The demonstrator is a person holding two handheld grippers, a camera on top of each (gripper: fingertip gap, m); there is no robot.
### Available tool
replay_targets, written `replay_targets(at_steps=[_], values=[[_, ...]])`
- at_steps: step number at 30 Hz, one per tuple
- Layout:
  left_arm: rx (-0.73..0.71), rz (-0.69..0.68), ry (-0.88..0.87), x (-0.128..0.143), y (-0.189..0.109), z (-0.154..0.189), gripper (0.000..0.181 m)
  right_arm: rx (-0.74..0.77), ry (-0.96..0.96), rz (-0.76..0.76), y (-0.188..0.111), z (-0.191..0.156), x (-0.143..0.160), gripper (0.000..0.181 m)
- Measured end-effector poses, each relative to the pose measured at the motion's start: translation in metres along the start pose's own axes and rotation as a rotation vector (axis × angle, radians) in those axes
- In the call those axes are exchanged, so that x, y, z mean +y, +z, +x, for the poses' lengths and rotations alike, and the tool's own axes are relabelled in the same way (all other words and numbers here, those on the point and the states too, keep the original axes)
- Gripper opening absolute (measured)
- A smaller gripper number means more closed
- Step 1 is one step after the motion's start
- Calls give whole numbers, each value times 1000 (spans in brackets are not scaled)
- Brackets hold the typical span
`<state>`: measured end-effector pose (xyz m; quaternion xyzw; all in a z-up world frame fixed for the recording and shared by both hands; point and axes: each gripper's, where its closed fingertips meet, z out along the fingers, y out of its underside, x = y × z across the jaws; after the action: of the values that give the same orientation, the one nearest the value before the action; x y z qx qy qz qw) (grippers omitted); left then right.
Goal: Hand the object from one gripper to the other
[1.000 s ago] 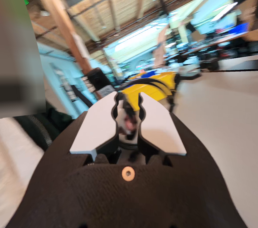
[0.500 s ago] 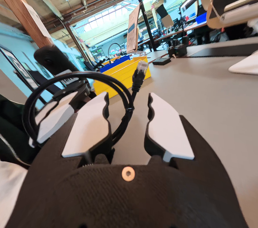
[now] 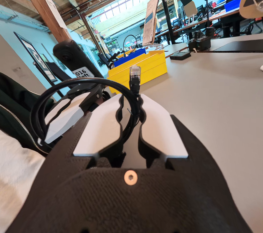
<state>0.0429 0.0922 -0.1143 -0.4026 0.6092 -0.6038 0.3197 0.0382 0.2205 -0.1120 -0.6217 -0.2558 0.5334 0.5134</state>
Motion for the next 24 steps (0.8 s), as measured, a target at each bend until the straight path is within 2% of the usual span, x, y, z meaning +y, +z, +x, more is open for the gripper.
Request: replay_targets(at_steps=[8,12,14,20,24], values=[[-3,31,-22,-3,-1,-2,12,49,-78,7,-3,1,-7,16],[-58,60,-42,-5,-7,-13,30,65,-69,26,-7,6,-10,16],[-112,93,-76,-8,-15,-23,30,76,-60,34,-10,9,-12,16],[-295,333,-226,-26,-62,-64,34,93,-42,10,-9,13,-7,16],[-474,265,-183,-14,-81,-86,38,43,-52,-37,0,2,1,16]])
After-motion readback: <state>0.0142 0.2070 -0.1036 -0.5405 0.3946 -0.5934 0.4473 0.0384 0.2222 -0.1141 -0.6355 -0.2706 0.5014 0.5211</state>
